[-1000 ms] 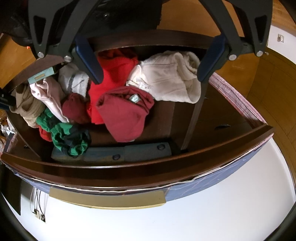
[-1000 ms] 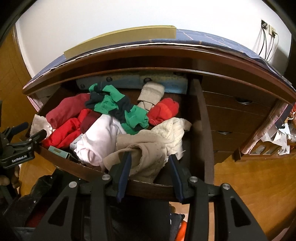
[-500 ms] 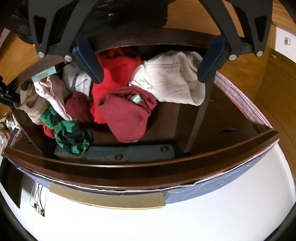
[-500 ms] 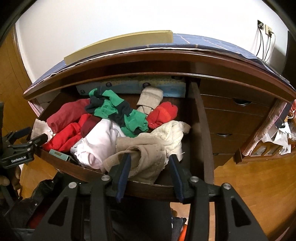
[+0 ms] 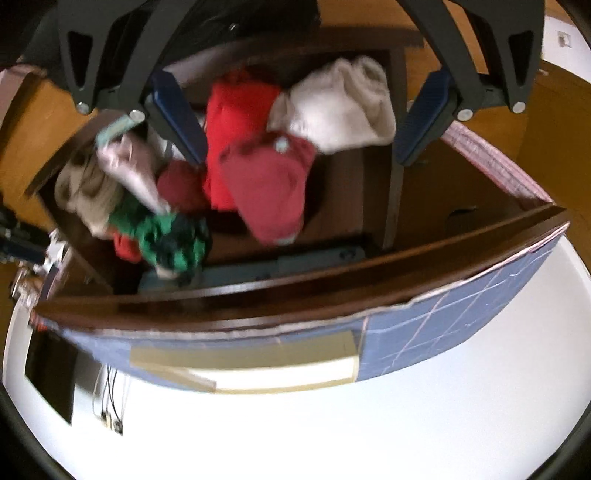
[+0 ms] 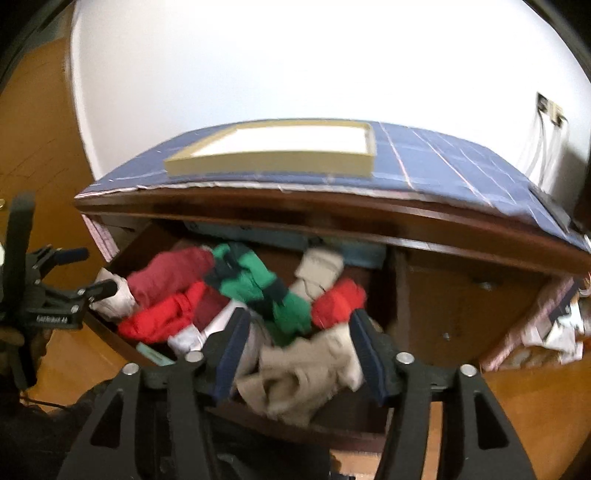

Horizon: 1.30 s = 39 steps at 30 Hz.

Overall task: Take underwear out of drawer
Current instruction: 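Grasp the green-black underwear with right tool while left grasps red underwear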

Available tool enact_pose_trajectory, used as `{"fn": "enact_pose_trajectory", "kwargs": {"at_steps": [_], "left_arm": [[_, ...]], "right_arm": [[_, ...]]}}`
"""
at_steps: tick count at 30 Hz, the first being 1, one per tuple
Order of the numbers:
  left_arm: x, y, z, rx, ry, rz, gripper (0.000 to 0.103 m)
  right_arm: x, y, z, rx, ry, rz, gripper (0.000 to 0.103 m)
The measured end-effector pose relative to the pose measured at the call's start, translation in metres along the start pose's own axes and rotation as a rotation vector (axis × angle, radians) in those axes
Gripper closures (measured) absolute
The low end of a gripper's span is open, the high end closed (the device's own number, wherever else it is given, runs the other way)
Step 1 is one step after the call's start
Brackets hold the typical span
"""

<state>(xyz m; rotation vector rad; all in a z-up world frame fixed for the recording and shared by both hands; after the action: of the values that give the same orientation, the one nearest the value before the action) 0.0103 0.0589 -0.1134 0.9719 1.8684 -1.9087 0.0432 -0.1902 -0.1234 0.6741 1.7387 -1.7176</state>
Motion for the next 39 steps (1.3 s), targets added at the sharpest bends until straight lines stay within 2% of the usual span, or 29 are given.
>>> {"fn": "enact_pose_trajectory", "kwargs": {"at_steps": [3,8,14,19,25,27,30,32,34,36,39], "left_arm": [[-0.019,0.013,-0.008,0.015,-0.044,-0.019,0.001],[-0.039,0.041,0.000,0.056,-0.024,-0.067,0.001],[-0.046,0.075,0.003,0.007,0.001,-0.153,0.003],[-0.052,0.094,0.007,-0.024,0.050,-0.196,0.003],[-0.046,0.114,0.011,-0.015,0.082,-0.262,0.003],[-0.044,0.120,0.012,-0.004,0.082,-0.281,0.003],[-0.042,0.126,0.013,-0.005,0.088,-0.292,0.003],[-0.038,0.132,0.014,0.020,0.079,-0.329,0.012],[-0.035,0.134,0.015,0.090,0.036,-0.350,0.038],[-0.033,0.134,0.014,0.156,-0.004,-0.358,0.053],[-0.031,0.129,0.015,0.147,0.000,-0.334,0.067]], "right_arm": [[-0.014,0.019,-0.008,-0.052,-0.027,-0.024,0.041],[-0.023,0.059,-0.020,-0.114,-0.076,-0.113,0.041],[-0.029,0.090,-0.030,-0.148,-0.160,-0.198,0.041],[-0.028,0.120,-0.035,-0.161,-0.206,-0.291,0.041],[-0.017,0.143,-0.039,-0.172,-0.246,-0.385,0.042],[-0.013,0.148,-0.042,-0.170,-0.269,-0.409,0.059],[-0.011,0.150,-0.036,-0.170,-0.229,-0.436,0.075],[-0.012,0.148,-0.030,-0.194,-0.180,-0.446,0.079],[-0.013,0.145,-0.019,-0.215,-0.101,-0.449,0.081],[-0.016,0.140,-0.011,-0.243,-0.018,-0.447,0.083],[-0.023,0.124,0.002,-0.333,0.146,-0.410,0.083]]}}
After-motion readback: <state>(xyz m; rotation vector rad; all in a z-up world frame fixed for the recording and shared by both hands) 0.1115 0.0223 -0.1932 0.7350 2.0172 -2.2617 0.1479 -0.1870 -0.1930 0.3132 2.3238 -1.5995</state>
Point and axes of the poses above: each gripper's, at about its wrist camera, not at the fingertips, and y roughly the way its jaws point, z to its right, x to its underside, the point moved 5 cm from there along y, roughly the way its jaws point, and after that the axes turned 2 degrees about -z, right-handed, at the moved point
